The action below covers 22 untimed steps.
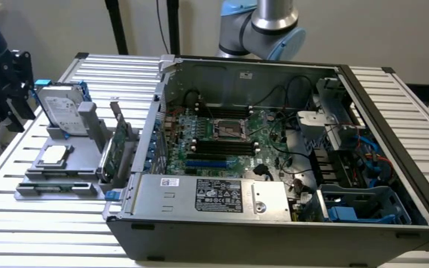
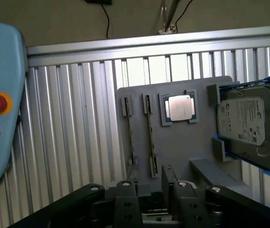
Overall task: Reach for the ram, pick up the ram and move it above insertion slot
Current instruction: 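Pick up the ram and move it above insertion slot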
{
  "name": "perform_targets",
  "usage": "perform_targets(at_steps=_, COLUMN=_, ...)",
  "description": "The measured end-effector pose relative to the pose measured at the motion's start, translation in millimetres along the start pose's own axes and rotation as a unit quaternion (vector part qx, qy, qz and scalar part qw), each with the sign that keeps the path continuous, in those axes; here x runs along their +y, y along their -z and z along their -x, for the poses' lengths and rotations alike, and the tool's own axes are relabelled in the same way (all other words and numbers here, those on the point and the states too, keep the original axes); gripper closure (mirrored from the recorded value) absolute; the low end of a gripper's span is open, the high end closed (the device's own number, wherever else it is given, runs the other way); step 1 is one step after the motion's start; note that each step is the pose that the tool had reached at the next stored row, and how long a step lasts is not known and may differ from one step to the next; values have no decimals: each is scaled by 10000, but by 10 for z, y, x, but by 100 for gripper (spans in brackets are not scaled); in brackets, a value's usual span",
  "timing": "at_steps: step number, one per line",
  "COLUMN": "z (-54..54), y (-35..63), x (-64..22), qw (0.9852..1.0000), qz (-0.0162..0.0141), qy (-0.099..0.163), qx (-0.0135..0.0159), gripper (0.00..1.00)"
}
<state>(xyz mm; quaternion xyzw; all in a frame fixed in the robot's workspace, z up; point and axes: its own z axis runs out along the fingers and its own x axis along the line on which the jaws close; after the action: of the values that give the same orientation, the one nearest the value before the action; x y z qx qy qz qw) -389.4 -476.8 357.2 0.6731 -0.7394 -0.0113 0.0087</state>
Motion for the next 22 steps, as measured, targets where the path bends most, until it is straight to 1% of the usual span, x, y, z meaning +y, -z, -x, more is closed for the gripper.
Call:
perform_targets(at_steps=1, z=0, y=-3, x=0, qw=10000, qz=0, qy=0, qx=0, gripper=64)
perform_targets(at_steps=3, z=0, y=-16, x=0, qw=10000, qz=-1, qy=-1, qx=0, gripper=53)
perform_targets(at_steps=5, z=-3, y=-43, x=-2, qw=10000, qz=0, qy=4, qx=0, gripper=53)
perform_targets(at_steps=6, z=-3, y=-61, x=-3, qw=10000, qz=-2, qy=13, qx=0, gripper=46)
perform_targets(at_steps=10, z=-6, y=-134, x=-5, qw=9999, qz=-1, qy=135, qx=4, gripper=46)
perform_targets(at_steps=13, z=-7, y=-188, x=-7, qw=9995, qz=-1, qy=326, qx=9, gripper=46)
perform_targets(at_steps=16, z=-7, y=-234, x=-8, qw=9982, qz=0, qy=603, qx=17, gripper=46)
perform_targets(at_steps=19, z=-7, y=-277, x=-9, qw=9963, qz=0, qy=858, qx=23, gripper=46)
perform_targets(at_steps=22, z=-21, y=-328, x=-12, qw=9950, qz=0, qy=1002, qx=24, gripper=46)
